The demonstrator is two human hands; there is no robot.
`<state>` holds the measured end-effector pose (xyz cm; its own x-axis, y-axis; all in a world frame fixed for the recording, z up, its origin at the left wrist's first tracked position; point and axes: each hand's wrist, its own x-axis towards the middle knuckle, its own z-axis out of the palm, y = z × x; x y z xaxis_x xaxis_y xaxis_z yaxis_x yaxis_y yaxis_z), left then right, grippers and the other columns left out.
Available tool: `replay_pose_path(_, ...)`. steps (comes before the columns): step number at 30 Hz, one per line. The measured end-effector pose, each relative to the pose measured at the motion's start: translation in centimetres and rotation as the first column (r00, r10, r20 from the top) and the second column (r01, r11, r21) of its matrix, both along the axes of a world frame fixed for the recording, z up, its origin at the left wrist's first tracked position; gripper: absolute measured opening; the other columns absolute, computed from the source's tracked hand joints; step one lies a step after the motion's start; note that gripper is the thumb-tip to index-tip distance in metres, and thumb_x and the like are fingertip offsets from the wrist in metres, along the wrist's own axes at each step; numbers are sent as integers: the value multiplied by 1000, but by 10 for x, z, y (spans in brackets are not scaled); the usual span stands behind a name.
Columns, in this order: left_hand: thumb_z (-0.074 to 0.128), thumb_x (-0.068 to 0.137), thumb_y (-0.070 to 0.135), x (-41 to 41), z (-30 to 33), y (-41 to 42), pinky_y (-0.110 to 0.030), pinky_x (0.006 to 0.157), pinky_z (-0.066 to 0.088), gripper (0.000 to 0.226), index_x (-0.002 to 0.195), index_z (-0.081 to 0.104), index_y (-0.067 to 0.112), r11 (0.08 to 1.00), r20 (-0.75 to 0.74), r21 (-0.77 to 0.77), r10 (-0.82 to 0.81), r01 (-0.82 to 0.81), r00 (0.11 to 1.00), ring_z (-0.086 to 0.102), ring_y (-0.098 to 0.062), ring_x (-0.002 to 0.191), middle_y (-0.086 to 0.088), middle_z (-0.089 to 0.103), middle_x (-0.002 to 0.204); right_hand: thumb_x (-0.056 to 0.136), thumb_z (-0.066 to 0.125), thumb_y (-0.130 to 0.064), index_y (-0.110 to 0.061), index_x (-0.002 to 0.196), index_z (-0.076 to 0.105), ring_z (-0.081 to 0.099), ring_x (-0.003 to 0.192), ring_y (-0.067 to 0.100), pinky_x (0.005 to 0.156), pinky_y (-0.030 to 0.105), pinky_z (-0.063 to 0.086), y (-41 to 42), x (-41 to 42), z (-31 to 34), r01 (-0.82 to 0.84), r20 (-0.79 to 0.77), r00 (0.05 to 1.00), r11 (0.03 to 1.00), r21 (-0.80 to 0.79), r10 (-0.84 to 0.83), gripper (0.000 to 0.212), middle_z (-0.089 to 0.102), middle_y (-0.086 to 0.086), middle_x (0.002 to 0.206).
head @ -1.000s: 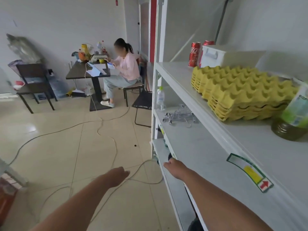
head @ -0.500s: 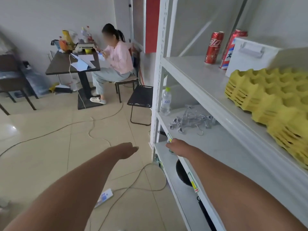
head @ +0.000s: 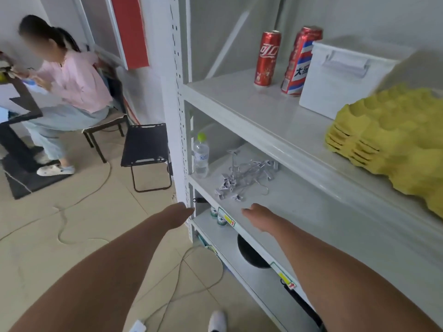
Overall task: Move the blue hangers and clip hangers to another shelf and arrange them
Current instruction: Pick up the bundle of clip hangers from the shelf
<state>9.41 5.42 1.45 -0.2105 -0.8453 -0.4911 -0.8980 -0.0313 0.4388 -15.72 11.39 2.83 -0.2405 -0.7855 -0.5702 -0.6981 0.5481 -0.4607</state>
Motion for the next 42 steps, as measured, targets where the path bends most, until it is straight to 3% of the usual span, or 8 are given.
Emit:
replay_pose_path(8,39,102,36,-55,-21,-70,-35,101,39,49,134,48,0,999,-172,20,30,-27,985,50,-34,125,-21,52,135,97,43,-28,-19,95,36,37,63,19,55,26,33,-62,-25,-32,408,277,863,906,112,-423,11,34,5,77)
replay_pose_path(11,43,100,37,-65,-30,-90,-32,98,41,49,141,44,10,999,-217,8,44,-43,975,51,-31,125,-16,47,142,96,47,-28,-20,98,42,46,72,21,63,30,43,-88,-26,-47,408,280,869,911,62,-409,10,45,5,89)
replay_pose_path(14,49,97,40,-76,-39,-108,-33,95,45,52,140,44,11,998,-260,2,58,-60,964,53,-31,123,-18,46,142,94,52,-28,-11,111,52,52,100,29,91,40,48,-111,-21,-58,397,231,895,918,-17,-382,24,51,14,110)
replay_pose_path(19,50,94,48,-98,-49,-139,-40,109,37,64,147,35,15,997,-265,72,31,-12,964,41,-33,134,-15,37,150,93,53,-34,-10,120,48,51,109,29,104,43,44,-133,-11,-73,574,356,759,818,29,-545,37,51,14,123)
replay_pose_path(23,54,91,49,-116,-54,-163,-39,108,35,67,145,37,13,997,-275,69,-17,37,961,42,-33,133,-16,39,147,96,54,-36,-11,131,46,47,97,23,103,43,43,-133,-10,-81,702,418,603,701,125,-679,44,50,10,119)
replay_pose_path(33,57,89,46,-146,-99,-200,-33,110,25,71,148,32,16,988,-297,20,-142,155,944,36,-28,137,-9,36,152,98,53,-38,-22,129,49,46,115,20,88,40,43,-145,-13,-103,764,502,462,616,193,-731,36,46,6,129)
replay_pose_path(39,56,74,68,-153,-118,-212,-47,109,33,87,144,34,23,973,-264,3,-220,229,939,31,-30,137,-1,38,150,100,52,-27,-15,132,51,47,117,22,107,46,44,-153,-11,-116,774,548,412,597,211,-728,35,48,8,126)
replay_pose_path(42,54,77,67,-152,-123,-217,-49,106,36,80,144,34,28,950,-196,-49,-313,310,929,31,-29,137,4,33,152,98,55,-30,-16,127,55,52,115,21,103,44,46,-160,-12,-121,790,569,377,575,215,-731,33,55,8,125)
